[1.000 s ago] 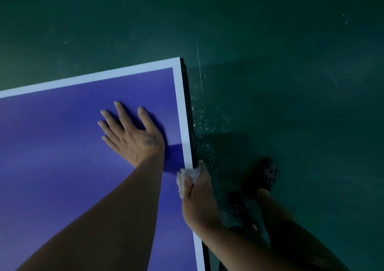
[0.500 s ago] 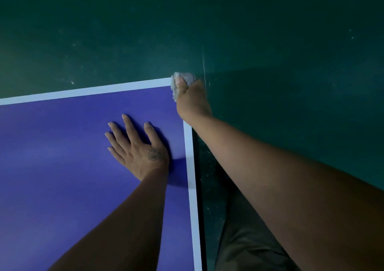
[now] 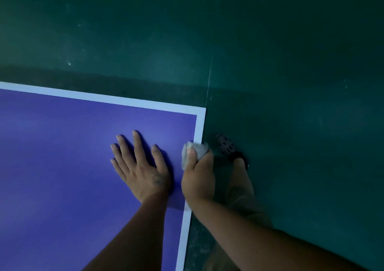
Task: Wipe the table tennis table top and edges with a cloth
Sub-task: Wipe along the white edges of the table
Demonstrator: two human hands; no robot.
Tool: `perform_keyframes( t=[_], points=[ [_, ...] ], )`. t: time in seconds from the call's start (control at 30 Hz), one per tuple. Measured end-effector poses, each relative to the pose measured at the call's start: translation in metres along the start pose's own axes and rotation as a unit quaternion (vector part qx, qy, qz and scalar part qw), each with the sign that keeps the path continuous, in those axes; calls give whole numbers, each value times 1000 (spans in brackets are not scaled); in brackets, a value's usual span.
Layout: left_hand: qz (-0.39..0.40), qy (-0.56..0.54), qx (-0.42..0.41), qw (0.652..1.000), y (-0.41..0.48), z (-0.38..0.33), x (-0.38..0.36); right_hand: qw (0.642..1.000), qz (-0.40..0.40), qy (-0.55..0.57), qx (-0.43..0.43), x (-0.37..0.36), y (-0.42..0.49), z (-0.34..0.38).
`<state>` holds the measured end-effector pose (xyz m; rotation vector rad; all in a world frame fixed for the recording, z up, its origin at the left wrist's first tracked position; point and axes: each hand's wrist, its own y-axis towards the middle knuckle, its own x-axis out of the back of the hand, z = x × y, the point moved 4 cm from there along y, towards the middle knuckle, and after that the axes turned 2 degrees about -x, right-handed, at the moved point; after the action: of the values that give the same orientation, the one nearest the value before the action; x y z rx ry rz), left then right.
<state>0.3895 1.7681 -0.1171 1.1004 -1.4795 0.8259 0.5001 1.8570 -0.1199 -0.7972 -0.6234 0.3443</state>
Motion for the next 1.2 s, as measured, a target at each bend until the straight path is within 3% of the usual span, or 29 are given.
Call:
perform_keyframes(
  t=[0.13,0.2,0.4,0.6,0.67,0.77,0.87,0.97,1.03,1.1,1.2],
  points=[
    [0,3,-4,1000,3,1,0,998,9,37,43,9,64,83],
    [3,7,-5,1000,2,0,1,998,34,-22,50,18,80,107],
    [17,6,-5,1000,4,1,2,987,83,-138,-3,48,34,82],
    [36,2,25,999,7,-4,4,985,107,-133,-23,28,66,90],
    [34,4,95,995,8,-4,4,979,123,-160,-2,27,77,93],
    [20,-18,319,947,20,-8,3,962,169,-193,89,38,84,107],
    [3,-25,474,880,46,-22,-1,904,281,-282,156,48,105,126],
    [-15,-14,539,842,67,-30,-4,790,395,-432,180,49,128,148],
    [-11,1,552,834,69,-30,-6,728,424,-505,187,40,133,161],
    [-12,4,553,833,68,-30,-7,699,428,-536,205,22,127,171],
    [-16,3,555,831,69,-31,-7,691,436,-525,240,-24,112,185]
  ],
)
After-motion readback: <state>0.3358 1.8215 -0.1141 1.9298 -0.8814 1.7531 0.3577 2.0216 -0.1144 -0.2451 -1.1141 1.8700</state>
